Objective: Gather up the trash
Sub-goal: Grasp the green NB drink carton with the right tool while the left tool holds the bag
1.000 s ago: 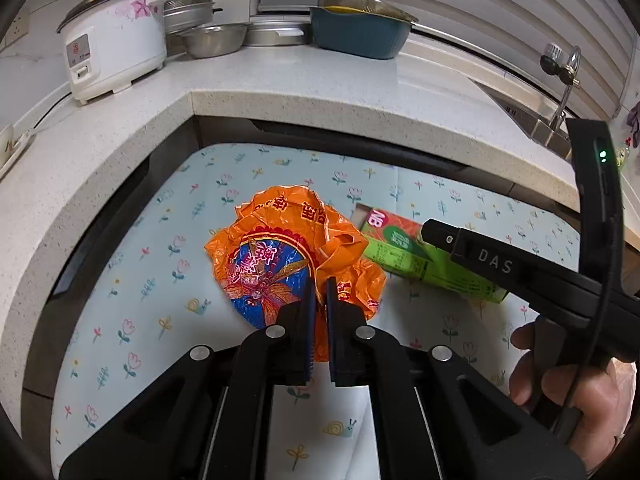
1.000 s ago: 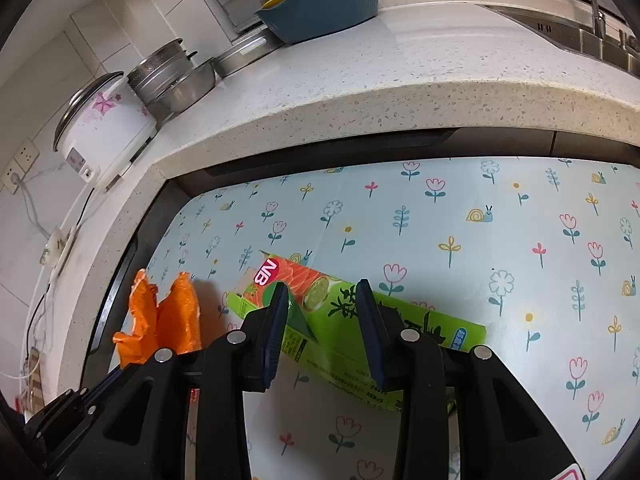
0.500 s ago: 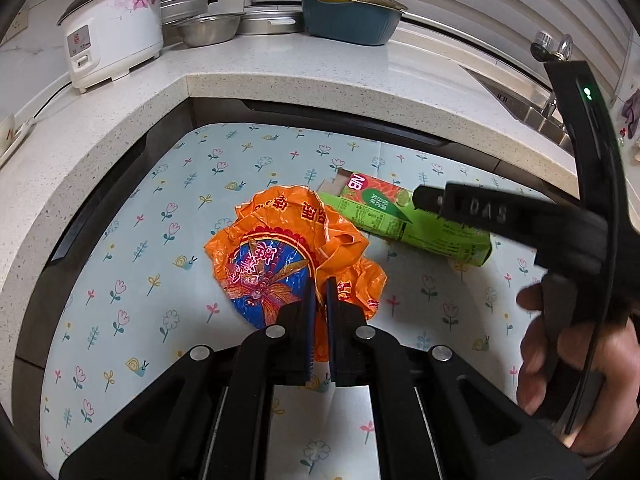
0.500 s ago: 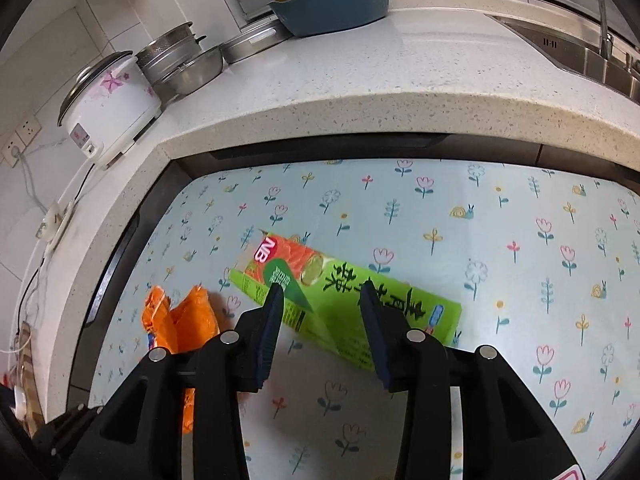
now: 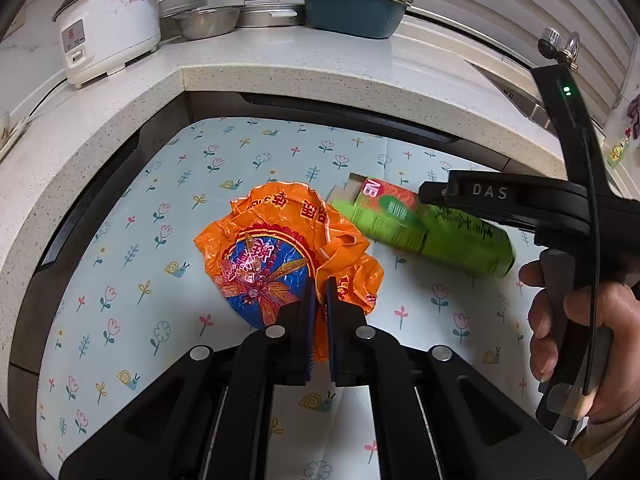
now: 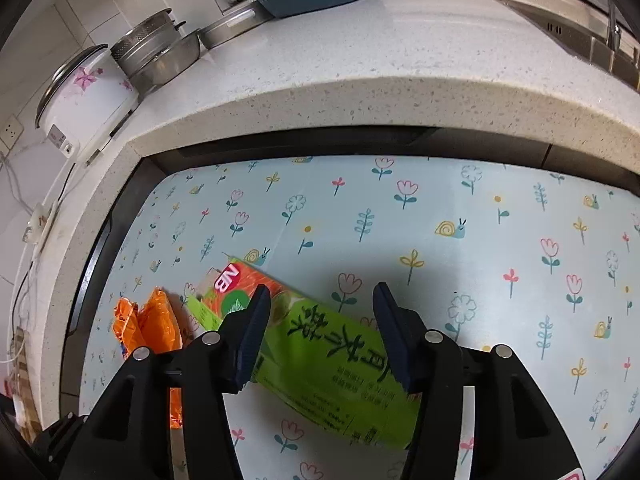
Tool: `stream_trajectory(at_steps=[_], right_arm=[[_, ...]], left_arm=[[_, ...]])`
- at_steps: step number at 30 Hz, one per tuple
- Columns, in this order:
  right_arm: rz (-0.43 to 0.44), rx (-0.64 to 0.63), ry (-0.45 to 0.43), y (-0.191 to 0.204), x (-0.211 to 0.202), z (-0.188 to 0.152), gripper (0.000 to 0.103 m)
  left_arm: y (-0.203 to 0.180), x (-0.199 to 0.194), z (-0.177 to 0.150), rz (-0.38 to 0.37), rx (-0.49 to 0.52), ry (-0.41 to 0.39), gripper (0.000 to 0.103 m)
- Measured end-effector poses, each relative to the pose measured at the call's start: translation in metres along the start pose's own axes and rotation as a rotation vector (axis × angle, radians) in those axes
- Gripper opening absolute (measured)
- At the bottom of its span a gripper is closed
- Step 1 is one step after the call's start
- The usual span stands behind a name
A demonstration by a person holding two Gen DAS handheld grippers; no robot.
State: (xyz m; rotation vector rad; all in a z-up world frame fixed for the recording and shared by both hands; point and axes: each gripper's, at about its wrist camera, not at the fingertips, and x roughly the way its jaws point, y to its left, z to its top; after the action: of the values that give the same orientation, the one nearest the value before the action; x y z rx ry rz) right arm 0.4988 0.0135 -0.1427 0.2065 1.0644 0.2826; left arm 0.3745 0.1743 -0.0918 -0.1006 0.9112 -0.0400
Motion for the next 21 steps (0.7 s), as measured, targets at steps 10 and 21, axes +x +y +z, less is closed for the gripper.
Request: stream_trajectory(at_steps=[10,21], right_arm=[[0.08,-0.018,0.063,-0.01,-0.026,-0.059,0.053],[0.054,-0.12,0.064,0.023,-0.047,-0.114,0.054]], left_arm=[[-0.01,-0.004,-0.02,-0.037,0.009,0.038,0.005],[-0.013,-0.025,-0.044,-0.036,0.001,0.047,0.005]])
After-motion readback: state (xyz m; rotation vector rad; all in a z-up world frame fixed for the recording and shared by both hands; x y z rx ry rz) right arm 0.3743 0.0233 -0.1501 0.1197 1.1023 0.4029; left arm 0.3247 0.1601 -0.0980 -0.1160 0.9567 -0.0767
